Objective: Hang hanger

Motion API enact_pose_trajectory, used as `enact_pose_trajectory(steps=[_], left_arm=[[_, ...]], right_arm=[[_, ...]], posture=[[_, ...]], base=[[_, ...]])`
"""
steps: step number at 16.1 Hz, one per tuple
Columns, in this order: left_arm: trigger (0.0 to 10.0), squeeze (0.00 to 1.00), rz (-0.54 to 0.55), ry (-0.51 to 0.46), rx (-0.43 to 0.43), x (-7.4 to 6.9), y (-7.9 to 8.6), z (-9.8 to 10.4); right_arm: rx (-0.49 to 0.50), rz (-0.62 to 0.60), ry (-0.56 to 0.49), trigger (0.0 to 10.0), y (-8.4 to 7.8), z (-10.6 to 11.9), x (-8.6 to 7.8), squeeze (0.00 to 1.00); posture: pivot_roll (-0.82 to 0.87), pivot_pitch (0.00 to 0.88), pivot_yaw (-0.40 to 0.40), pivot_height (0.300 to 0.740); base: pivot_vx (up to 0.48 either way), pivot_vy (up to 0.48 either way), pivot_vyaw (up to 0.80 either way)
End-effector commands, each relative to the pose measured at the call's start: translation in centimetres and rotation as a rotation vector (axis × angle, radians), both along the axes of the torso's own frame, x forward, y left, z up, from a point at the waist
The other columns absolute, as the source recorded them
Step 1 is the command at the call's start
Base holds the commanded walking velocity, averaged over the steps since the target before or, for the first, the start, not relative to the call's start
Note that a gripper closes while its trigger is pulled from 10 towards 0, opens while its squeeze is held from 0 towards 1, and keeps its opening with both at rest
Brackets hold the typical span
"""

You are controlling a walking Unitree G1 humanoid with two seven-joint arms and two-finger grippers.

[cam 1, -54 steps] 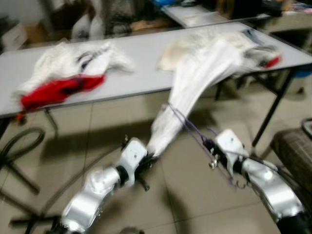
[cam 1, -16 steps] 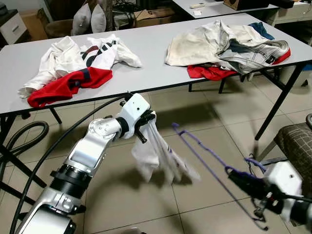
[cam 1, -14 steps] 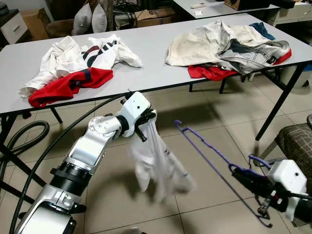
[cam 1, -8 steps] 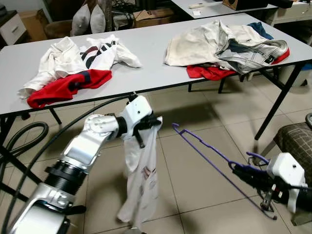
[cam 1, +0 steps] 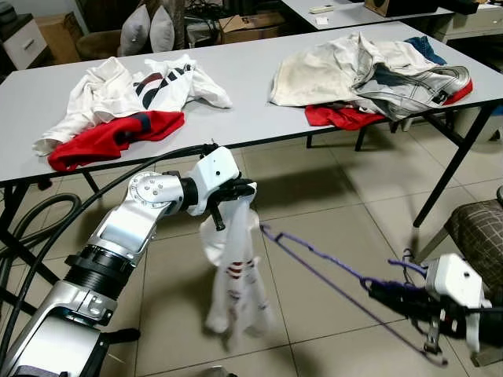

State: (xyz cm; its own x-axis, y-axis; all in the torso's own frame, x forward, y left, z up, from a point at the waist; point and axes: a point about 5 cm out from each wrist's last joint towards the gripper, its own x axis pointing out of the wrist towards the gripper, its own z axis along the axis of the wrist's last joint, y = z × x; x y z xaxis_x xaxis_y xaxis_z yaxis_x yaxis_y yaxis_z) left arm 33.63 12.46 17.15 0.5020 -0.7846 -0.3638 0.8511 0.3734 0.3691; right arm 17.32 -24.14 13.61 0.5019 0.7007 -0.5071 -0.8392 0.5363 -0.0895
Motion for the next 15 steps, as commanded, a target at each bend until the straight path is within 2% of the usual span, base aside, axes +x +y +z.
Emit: enact_pose_trajectory(steps=[1, 4, 5, 7, 12, 15], left_arm=[[10.0, 0.0, -0.035, -0.023, -0.009, 0.0, 0.0, 0.9], [10.0, 0.0, -0.047, -0.021, 0.011, 0.1, 0.0, 0.8], [10.0, 0.0, -0.049, -0.023, 0.019, 0.3, 0.2, 0.7], [10.0, 0.0, -0.103, -0.019, 0.015, 0.1, -0.2, 1.0], [10.0, 0.0, -0.234, -0.022, -0.027, -0.8, -1.1, 2.1], [10.0, 0.0, -0.285, -0.019, -0.012, -1.3, -1.2, 2.3]], right_arm=[[-0.007, 0.008, -0.029, 10.0, 0.1, 0.5, 0.2, 0.0], [-0.014, -0.028, -0.039, 10.0, -0.7, 1.1, 0.1, 0.0], [-0.037, -0.054, -0.041, 10.0, -1.6, 1.5, -0.4, 0.0], [-0.064, -0.077, -0.048, 10.0, -2.6, 1.5, -0.3, 0.0], [-0.056, -0.037, -0.05, 10.0, -1.8, 1.3, 0.4, 0.0], [-0.058, 0.006, -0.056, 10.0, -1.4, 1.6, 1.2, 0.0]], posture=[[-0.03, 0.007, 0.087, 0.74], [-0.03, 0.011, 0.087, 0.74], [-0.03, 0.016, 0.093, 0.74], [-0.04, 0.022, 0.099, 0.74], [-0.03, 0.022, 0.096, 0.74], [-0.02, 0.024, 0.086, 0.74]], base=[[0.0, 0.0, 0.0], [0.0, 0.0, 0.0], [0.0, 0.0, 0.0], [0.0, 0.0, 0.0], [0.0, 0.0, 0.0], [0.0, 0.0, 0.0]])
